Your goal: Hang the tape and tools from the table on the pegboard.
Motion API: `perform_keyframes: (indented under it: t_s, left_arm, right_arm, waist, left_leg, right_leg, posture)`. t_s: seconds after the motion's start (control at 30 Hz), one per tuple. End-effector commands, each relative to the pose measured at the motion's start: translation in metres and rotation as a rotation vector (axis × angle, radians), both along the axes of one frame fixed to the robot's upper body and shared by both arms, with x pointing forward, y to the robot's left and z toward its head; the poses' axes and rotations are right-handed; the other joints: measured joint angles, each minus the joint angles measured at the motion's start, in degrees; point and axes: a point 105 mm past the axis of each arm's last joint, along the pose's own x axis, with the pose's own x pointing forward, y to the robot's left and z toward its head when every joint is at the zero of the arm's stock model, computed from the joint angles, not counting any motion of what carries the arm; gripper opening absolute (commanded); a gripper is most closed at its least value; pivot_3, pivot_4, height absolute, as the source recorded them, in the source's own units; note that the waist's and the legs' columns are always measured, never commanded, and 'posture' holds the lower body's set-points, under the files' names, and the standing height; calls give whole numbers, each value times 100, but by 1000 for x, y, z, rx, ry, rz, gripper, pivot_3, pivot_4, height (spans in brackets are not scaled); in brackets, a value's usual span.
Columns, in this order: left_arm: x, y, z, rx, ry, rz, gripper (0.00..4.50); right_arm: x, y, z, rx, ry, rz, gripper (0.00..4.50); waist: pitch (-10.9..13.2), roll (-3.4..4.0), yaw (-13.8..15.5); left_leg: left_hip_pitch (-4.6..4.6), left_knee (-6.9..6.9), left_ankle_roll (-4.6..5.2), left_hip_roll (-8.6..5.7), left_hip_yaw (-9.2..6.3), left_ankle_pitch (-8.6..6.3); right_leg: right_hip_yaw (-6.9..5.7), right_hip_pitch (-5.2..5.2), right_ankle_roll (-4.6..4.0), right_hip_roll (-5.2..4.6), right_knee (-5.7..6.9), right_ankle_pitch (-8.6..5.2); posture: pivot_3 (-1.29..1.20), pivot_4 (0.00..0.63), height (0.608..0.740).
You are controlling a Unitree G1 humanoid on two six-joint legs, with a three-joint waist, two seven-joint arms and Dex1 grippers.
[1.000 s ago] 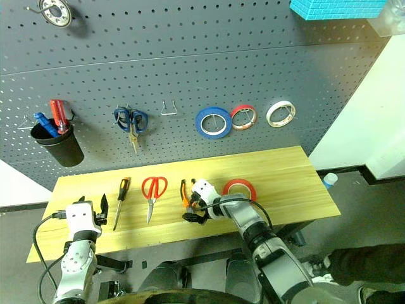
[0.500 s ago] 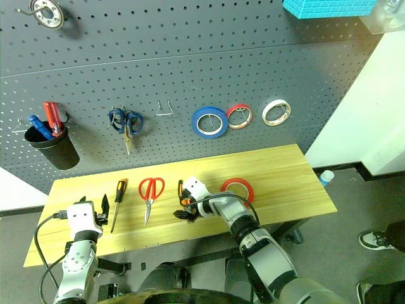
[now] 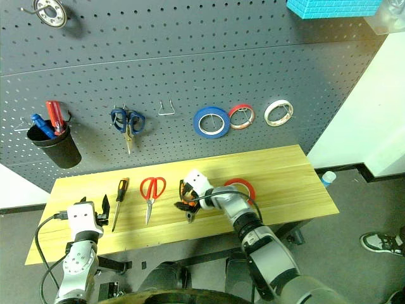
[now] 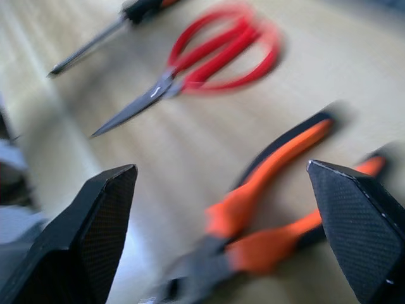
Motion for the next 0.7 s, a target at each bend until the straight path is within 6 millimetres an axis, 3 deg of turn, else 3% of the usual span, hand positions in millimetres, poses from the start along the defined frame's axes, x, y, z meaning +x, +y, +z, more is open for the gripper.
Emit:
perform_keyframes:
  t_s: [0.03, 0.17, 0.4, 0.53, 0.7]
  left_arm:
    - [-1, 5, 12, 18, -48, 8, 2971]
    - [-4, 4, 11, 7, -46, 1, 2971]
    - [-6, -5, 8, -13, -8, -156, 2971]
    - [-15, -16, 2, 19, 73, -378, 2971]
    - [-35, -29, -8, 30, 179, -620, 2971]
  right_arm:
    - [10, -26, 31, 86, -119, -43, 4500]
    - [9, -84, 45, 79, -211, -137, 4500]
    - [-25, -162, 55, 38, -243, -188, 4500]
    - [-36, -190, 46, -27, -223, -235, 4500]
    - [-43, -201, 38, -53, -212, -257, 4500]
  waist:
    - [0, -1, 11]
    - [6, 2, 24]
    - [39, -13, 16]
    - [93, -36, -18]
    - [153, -28, -9]
  left_leg:
    - [-2, 0, 0, 0, -3, 0]
    - [-1, -3, 0, 1, -4, 0]
    - [-1, -2, 1, 1, 2, -1]
    - [-2, -1, 2, 2, 8, -2]
    - [-1, 0, 3, 4, 15, -2]
  right_leg:
    - [-2, 0, 1, 0, -1, 0]
    - [-3, 2, 26, 0, -2, -17]
    - [-4, 7, 20, -4, -6, -27]
    - [-2, 7, 10, -5, -10, -35]
    - [0, 8, 4, -6, -11, -38]
  posture:
    - [-29, 67, 738]
    - [-26, 73, 738]
    - [-48, 89, 738]
    - [-59, 98, 738]
    - [-61, 107, 738]
